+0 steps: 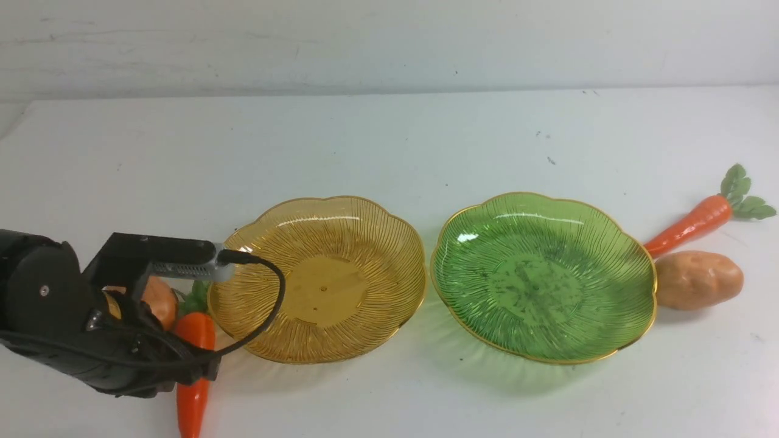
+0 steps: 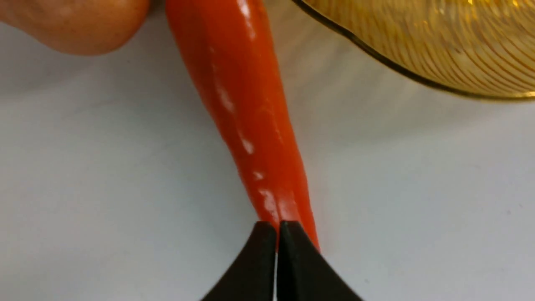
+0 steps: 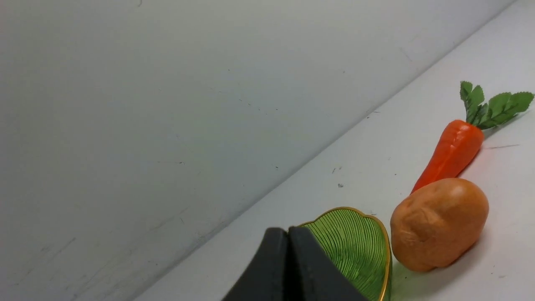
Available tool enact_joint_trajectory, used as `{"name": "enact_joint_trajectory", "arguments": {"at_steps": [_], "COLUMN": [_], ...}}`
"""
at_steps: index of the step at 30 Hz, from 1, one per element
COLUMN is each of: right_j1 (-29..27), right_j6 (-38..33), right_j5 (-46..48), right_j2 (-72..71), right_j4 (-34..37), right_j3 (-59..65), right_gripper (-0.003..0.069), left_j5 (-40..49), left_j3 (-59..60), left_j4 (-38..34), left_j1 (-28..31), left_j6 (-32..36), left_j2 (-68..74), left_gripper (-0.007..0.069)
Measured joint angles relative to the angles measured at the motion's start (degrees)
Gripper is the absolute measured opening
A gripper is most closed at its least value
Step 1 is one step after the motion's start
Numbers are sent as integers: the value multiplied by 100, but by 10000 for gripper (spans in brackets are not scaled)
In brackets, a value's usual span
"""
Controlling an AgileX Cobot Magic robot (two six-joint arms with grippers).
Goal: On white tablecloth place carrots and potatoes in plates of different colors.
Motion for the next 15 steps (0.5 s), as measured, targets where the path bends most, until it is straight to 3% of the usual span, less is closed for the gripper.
{"name": "enact_joint_trajectory", "arguments": {"at_steps": [4,8,10,12,15], "right_j1": [0,0,0,0,0], "right_j6": [-20,-343,-650,-878,-1190], "right_j5": [197,1289,1930,2607,3803], "right_j2": [0,6,233,751,1815], "right_j4": [170,159,9,-211,-653], "right_j3": [-10,-475,-1190,-1950,-3123], "right_gripper": [-15,-15,-15,-15,-15], "left_j5": [-170,-278,-315,-342,-471], "left_j3": [-5,-5,-5,-11,-34], "left_j4": [143,133,98,88,93], "left_j1": [0,0,0,0,0], "left_j6": [-128,-134,-134,-141,-222], "left_j2": [290,507,574,641,810], "left_gripper": [27,122,209,364,510]}}
